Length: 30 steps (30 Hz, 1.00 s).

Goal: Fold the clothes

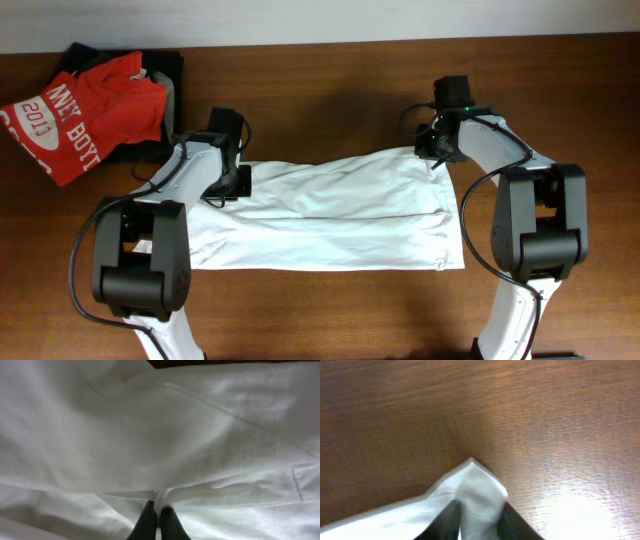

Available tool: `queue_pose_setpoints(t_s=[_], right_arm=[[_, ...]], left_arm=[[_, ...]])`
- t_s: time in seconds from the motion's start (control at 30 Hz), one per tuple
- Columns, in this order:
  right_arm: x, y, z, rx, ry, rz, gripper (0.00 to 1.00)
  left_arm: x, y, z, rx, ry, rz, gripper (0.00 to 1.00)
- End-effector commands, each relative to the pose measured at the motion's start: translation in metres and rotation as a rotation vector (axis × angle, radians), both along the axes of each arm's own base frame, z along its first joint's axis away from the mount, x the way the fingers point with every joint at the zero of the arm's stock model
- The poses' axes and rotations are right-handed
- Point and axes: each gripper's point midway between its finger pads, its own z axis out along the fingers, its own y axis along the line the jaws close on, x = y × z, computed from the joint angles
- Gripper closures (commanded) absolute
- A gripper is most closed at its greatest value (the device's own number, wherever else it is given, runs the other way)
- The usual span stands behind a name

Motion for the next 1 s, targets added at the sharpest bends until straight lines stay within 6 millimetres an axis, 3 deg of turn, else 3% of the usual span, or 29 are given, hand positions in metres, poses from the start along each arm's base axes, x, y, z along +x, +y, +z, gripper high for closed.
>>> queue_pose_setpoints(t_s=[0.0, 0.03, 0.07, 0.23, 0.43, 0.57, 0.7, 0.83, 0.97], right_arm=[[0.013, -0.01, 0.024, -0.019, 0.0, -0.042, 0.85], [0.012, -0.012, 0.033, -0.02, 0.012, -0.071, 0.94], [0.012, -0.012, 0.039, -0.017, 0.019, -0.081, 0.96], [0.002, -0.012, 0.057, -0.018, 0.075, -0.098, 0.96], [-0.019, -0.013, 0.057, -0.024, 0.163, -0.097, 0.96], [-0.04, -0.014, 0.06, -0.031, 0.242, -0.097, 0.96], [-0.066, -0.015, 0.083, -0.034, 0.293, -0.105, 0.96], [-0.101, -0.016, 0.091, -0.046, 0.421, -0.114, 0.96], [-0.118, -0.018, 0.094, -0.06, 0.491, -0.106, 0.96]], left_arm=[[0.011, 0.0, 0.041, -0.005, -0.078, 0.044, 0.99], [0.013, -0.001, 0.049, -0.013, -0.098, 0.043, 1.0], [0.014, -0.001, 0.055, -0.017, -0.113, 0.043, 1.0], [0.006, 0.0, 0.075, -0.02, -0.129, 0.044, 0.99], [-0.017, 0.004, 0.105, -0.019, -0.123, 0.043, 1.0], [-0.042, 0.006, 0.102, -0.009, -0.024, 0.042, 0.99], [-0.064, 0.01, 0.1, -0.008, 0.061, 0.11, 0.99], [-0.075, 0.02, 0.099, 0.0, 0.11, 0.158, 1.0], [-0.089, 0.031, 0.088, 0.008, 0.162, 0.188, 1.0]])
